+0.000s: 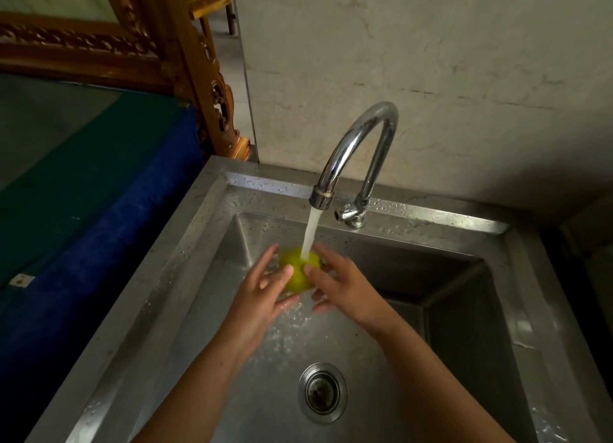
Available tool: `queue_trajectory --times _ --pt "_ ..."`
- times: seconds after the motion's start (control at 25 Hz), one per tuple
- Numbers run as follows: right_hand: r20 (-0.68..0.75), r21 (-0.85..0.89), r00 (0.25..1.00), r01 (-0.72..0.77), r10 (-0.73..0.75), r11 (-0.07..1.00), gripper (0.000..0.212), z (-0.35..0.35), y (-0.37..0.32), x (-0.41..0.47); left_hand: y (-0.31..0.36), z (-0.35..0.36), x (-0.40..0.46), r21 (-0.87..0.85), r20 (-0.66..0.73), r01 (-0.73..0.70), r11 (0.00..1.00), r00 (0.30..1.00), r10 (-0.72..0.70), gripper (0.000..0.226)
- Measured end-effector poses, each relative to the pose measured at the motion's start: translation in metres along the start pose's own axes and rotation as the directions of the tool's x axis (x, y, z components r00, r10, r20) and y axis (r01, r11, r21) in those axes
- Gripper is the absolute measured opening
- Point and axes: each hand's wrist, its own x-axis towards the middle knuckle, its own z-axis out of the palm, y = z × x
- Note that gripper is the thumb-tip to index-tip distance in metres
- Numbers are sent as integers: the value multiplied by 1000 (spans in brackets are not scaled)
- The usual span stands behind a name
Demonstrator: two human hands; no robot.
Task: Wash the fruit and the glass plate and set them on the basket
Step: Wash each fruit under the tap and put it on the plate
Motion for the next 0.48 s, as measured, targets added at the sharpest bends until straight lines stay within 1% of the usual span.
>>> queue_trajectory --times 0.04,0.08,0.12,0.2,0.28,0.32,0.36,0.4,0.44,0.48 --pt "15 -55 997 76 -75 996 45 -1 3 0 -1 2 0 13 -5 22 1000 1000 -22 52" --pt "32 -66 992 123 -121 990 49 0 6 0 -2 3 0 30 -15 38 999 999 -37 43" --pt "37 -35 991 131 -130 991 48 2 8 -2 -3 5 -1 43 -22 55 998 998 -54 36" --pt "12 79 995 93 -94 993 39 9 9 -4 -3 8 -2 39 -17 102 994 995 -102 34" --pt "-17 187 999 46 -43 981 27 13 10 -6 -1 8 -5 -25 4 136 990 991 -135 35" --pt "-35 219 999 17 -9 976 25 14 10 -5 0 7 -7 -60 20 140 988 990 -139 33" --pt "-58 213 998 -15 28 977 27 14 9 -2 1 7 -8 -76 36 140 987 990 -138 32" --pt "-78 169 995 -47 61 985 31 14 7 0 3 6 -8 -71 47 137 988 990 -133 31" --pt "-79 120 994 -72 82 990 34 15 5 1 5 5 -8 -56 41 134 989 990 -132 28" --pt "-60 104 995 -77 84 992 32 16 3 1 7 5 -6 -42 15 136 990 991 -135 25"
